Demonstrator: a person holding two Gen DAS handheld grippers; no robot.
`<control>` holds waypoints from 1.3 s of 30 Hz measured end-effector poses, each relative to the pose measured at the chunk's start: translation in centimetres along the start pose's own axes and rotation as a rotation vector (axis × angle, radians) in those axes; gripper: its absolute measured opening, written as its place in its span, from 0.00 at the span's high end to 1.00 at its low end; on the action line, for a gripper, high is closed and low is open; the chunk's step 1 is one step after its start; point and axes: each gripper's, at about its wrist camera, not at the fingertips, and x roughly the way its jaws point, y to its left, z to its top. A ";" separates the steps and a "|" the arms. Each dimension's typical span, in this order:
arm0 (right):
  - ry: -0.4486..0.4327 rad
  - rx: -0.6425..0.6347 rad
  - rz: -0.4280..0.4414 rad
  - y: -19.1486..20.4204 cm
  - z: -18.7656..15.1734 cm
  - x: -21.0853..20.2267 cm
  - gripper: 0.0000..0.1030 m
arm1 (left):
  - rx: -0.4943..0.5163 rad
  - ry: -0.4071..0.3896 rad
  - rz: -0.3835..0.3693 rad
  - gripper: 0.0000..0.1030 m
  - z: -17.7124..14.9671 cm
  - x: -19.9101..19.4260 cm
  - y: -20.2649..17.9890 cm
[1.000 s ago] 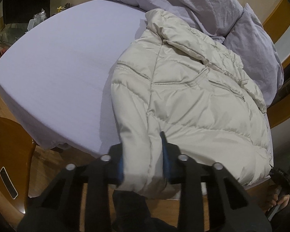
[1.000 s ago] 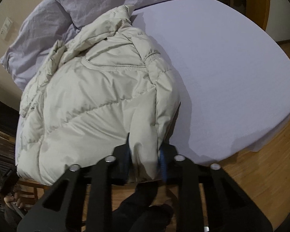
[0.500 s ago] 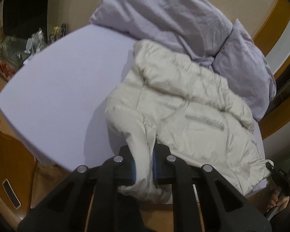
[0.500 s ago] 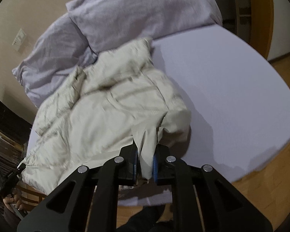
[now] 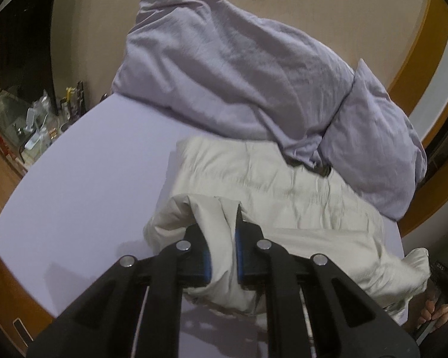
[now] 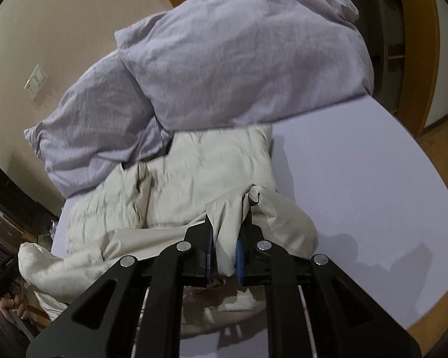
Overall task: Fold large clothes
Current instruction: 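Grasp the jacket hem with the left tool while the right tool grasps it too, then lift and fold the hem toward the collar with both tools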
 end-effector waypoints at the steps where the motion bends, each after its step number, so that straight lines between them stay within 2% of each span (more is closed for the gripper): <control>1: -0.005 -0.001 0.000 0.2 0.5 0.4 0.88 | 0.001 -0.003 0.000 0.88 0.8 0.5 -0.2; 8: -0.028 0.016 -0.020 1.3 4.4 3.9 0.88 | 0.027 0.005 0.001 0.88 5.9 4.6 -1.6; 17: -0.042 0.032 -0.092 2.1 7.9 9.0 0.88 | 0.077 0.047 0.007 0.88 10.2 10.9 -2.7; 32: 0.002 0.035 -0.220 2.2 10.4 16.5 0.86 | 0.054 0.142 0.054 0.87 12.4 19.9 -2.1; 39: 0.029 0.045 -0.257 1.6 10.8 19.4 0.83 | 0.025 0.183 0.077 0.83 12.9 23.2 -2.0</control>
